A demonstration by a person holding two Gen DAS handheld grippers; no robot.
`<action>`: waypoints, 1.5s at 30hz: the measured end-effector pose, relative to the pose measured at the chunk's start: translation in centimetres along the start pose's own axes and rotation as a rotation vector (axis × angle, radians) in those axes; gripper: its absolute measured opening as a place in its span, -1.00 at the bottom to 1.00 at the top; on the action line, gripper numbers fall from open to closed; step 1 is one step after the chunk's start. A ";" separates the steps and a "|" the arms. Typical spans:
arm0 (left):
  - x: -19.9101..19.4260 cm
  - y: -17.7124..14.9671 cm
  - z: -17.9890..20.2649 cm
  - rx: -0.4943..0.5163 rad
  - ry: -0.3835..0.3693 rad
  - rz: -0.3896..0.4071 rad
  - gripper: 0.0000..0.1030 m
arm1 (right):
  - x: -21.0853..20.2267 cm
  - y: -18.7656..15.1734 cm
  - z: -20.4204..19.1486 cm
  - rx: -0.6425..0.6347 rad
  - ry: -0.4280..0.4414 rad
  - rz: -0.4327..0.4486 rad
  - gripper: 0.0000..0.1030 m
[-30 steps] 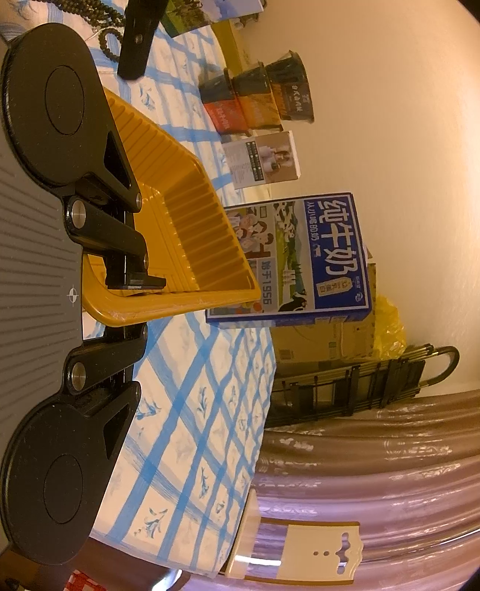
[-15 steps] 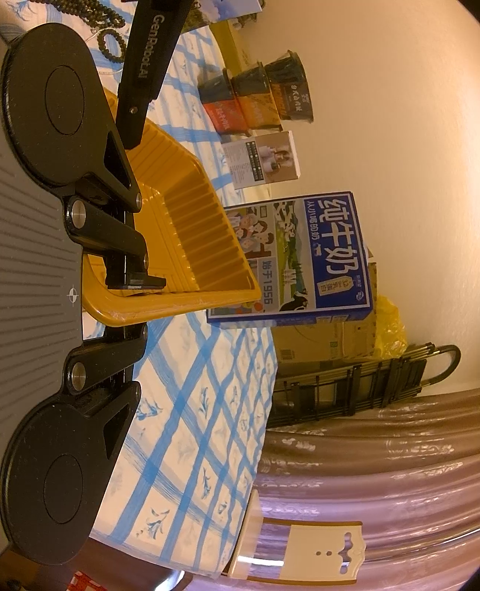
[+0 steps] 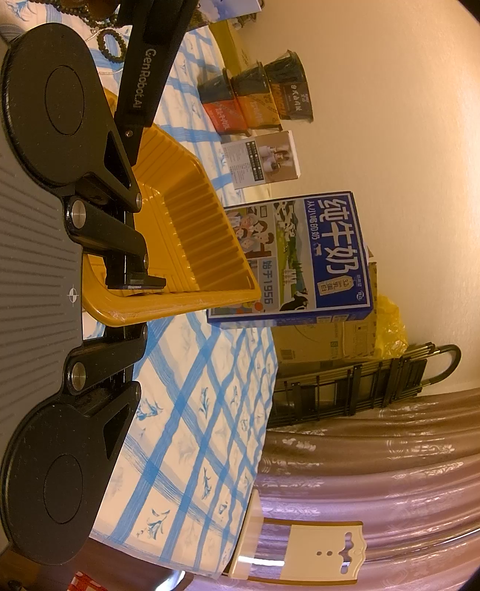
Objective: Organize jewelry
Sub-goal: 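Lower the dark bead bracelet into the orange tray and open the left tool, then grasp a dark bead bracelet from the pile with the left tool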
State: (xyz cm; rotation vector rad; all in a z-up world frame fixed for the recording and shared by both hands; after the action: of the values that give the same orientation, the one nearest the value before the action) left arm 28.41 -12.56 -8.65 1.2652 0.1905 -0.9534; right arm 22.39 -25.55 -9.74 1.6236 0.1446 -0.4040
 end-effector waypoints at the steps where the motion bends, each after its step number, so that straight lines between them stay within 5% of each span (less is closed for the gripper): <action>1: 0.0 0.0 0.0 -0.003 -0.004 0.004 -0.64 | 0.0 0.0 0.0 0.000 0.000 0.000 -0.87; 9: -3.1 0.6 -0.8 -0.021 0.008 0.079 -0.33 | 0.0 -0.1 0.0 0.003 0.000 -0.004 -0.87; 17: -9.9 -0.2 -6.0 -0.047 0.186 0.129 -0.25 | 0.1 -0.3 0.0 0.006 0.000 -0.009 -0.87; 27: -16.0 -5.0 -11.4 -0.121 0.382 0.065 -0.25 | 0.1 -0.4 -0.1 0.004 -0.004 -0.011 -0.87; 35: -16.4 -8.0 -11.5 -0.177 0.383 0.029 -0.25 | 0.1 -0.4 0.1 -0.001 -0.011 -0.013 -0.87; 45: -14.1 -8.0 -11.1 -0.099 0.361 -0.003 -0.26 | 0.2 -0.4 0.1 0.000 -0.010 -0.014 -0.87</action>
State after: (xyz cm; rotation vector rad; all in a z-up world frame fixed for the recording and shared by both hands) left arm 18.18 4.23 -9.65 1.3378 0.5154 -0.7023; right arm 22.37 -25.64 -10.20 1.6214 0.1485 -0.4229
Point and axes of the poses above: each gripper's, at about its wrist camera, not at the fingertips, and x roughly the way its jaws point, z to its right, y to its top, the point moved 4 cm from there along x, roughly the way its jaws point, and after that the axes turned 12 degrees about -y, right-handed, at the moved point
